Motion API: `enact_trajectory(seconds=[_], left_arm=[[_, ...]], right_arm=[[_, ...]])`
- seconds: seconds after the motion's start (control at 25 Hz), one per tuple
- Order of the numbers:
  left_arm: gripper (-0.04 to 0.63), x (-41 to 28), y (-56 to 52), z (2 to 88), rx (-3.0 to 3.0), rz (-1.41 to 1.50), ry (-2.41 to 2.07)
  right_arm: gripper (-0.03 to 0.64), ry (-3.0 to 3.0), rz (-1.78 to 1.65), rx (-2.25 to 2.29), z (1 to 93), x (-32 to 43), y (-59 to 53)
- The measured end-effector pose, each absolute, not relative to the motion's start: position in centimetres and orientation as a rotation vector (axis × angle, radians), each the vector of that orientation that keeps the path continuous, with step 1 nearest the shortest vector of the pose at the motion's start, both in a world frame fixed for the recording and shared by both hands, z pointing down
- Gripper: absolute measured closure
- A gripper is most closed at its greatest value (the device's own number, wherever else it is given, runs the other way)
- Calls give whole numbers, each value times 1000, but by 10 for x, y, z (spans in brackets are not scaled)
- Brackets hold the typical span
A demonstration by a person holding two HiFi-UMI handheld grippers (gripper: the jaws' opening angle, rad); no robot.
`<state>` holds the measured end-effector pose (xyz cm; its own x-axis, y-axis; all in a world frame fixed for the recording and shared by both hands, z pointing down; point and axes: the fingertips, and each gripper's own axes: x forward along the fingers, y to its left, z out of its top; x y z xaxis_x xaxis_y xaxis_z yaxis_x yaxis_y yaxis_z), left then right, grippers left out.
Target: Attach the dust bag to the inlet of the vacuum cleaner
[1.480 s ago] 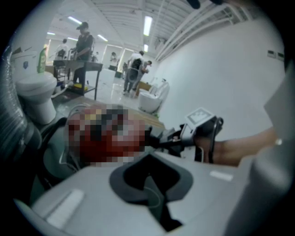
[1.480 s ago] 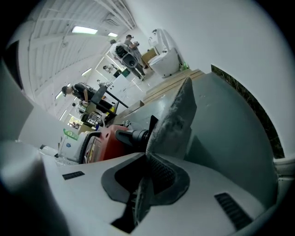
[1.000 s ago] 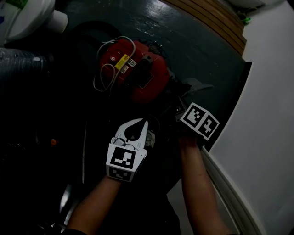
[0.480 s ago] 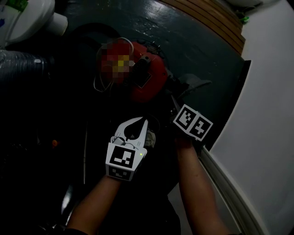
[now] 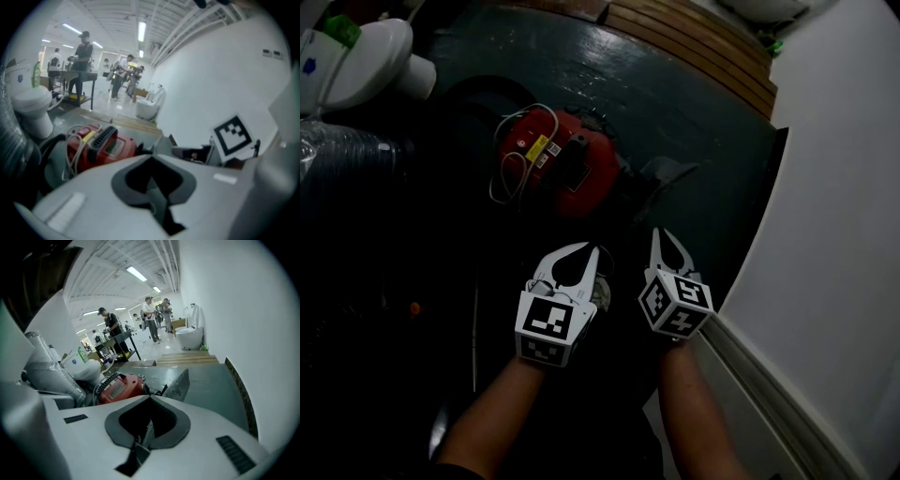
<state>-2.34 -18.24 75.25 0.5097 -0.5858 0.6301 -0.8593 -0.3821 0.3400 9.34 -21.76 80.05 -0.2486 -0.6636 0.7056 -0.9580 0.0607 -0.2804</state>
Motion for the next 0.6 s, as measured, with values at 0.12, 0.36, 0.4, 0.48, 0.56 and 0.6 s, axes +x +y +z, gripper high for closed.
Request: enact_trajectory(seconds=[0.12,0.36,0.4,0.48,0.56,0.6], left_arm=[[598,-13,-187,719,2150,520,-1166],[598,4,-197,613,2247,504,-1192],[598,5,-199,591,2264,496,-1207],[598,8,-204,545,2294,464,-1238],[598,12,-206,504,2326,439,-1253],[598,13,-206,485,2343,436,-1253]], right_arm=[[620,-2019,942,1653,757,98,-211],[620,-2055,847,1733,636,105,-201],[620,-2063,835,1744,614,105,-199],[620,-2082,811,1767,572,104,-197],[620,-2100,794,1803,532,104,-197],[620,-2109,800,1827,512,103,-198]])
